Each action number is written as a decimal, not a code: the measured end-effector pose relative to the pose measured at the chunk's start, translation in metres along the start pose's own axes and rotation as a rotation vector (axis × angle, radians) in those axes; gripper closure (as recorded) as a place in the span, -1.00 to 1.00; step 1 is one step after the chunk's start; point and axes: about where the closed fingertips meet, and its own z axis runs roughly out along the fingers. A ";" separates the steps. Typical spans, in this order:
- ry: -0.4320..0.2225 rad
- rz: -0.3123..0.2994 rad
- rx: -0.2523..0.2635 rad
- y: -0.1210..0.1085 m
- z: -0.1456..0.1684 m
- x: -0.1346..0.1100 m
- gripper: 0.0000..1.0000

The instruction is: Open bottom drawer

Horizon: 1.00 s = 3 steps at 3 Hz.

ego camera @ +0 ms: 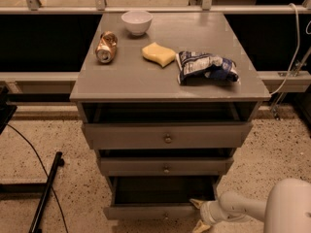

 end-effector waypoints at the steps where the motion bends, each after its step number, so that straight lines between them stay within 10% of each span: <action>1: 0.014 0.014 -0.049 0.018 -0.001 -0.010 -0.35; 3: 0.015 0.015 -0.089 0.032 -0.004 -0.021 -0.10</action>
Offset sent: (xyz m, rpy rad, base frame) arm -0.0481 0.0202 0.0175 -0.0317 0.1182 0.0464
